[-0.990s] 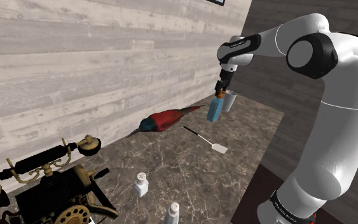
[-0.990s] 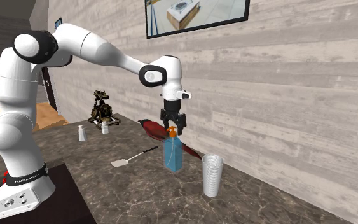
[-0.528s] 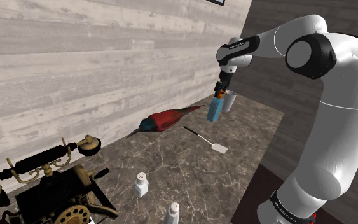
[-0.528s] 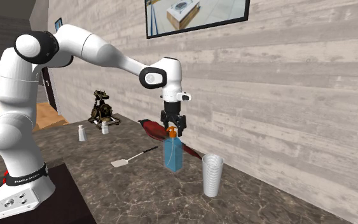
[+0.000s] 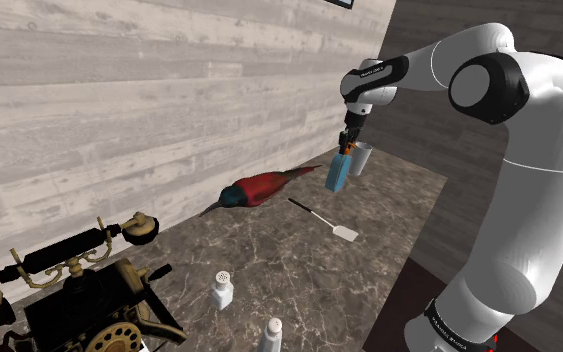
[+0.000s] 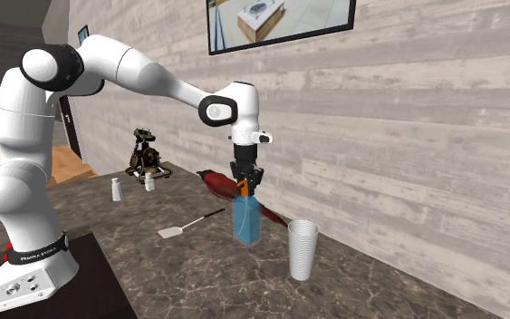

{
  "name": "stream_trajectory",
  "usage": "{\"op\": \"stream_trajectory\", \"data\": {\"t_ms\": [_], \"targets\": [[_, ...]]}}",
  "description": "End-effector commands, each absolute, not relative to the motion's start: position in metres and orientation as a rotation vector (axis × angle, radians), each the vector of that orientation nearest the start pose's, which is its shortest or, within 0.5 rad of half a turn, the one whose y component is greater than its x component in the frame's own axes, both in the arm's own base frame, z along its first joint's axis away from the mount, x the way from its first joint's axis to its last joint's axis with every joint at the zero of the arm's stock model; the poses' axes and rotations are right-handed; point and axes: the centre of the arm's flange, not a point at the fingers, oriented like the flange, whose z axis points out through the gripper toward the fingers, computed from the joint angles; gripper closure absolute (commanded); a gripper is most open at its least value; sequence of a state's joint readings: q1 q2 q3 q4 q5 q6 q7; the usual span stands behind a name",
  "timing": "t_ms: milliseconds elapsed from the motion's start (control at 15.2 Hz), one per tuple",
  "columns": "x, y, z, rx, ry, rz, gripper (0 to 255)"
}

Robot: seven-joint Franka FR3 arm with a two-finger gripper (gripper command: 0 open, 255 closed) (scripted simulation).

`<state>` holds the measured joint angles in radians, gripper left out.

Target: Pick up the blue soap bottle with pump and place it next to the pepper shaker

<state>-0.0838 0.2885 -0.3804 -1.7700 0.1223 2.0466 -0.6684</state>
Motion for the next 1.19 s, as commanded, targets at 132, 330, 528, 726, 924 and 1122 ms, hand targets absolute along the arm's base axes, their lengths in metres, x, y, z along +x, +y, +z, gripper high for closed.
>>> {"op": "stream_trajectory", "data": {"t_ms": [132, 330, 528, 726, 924, 1122], "targets": [[0.576, -0.262, 0.409, -3.134, -0.257, -0.017, 255], [0.576, -0.262, 0.425, -3.134, -0.257, -0.017, 255], [0.576, -0.262, 0.440, -3.134, -0.257, -0.017, 255], [0.576, -0.262, 0.456, -3.134, -0.257, -0.017, 255], [0.576, -0.262, 0.472, -3.134, -0.257, -0.017, 255], [0.576, -0.262, 0.488, -3.134, -0.257, -0.017, 255]]}}
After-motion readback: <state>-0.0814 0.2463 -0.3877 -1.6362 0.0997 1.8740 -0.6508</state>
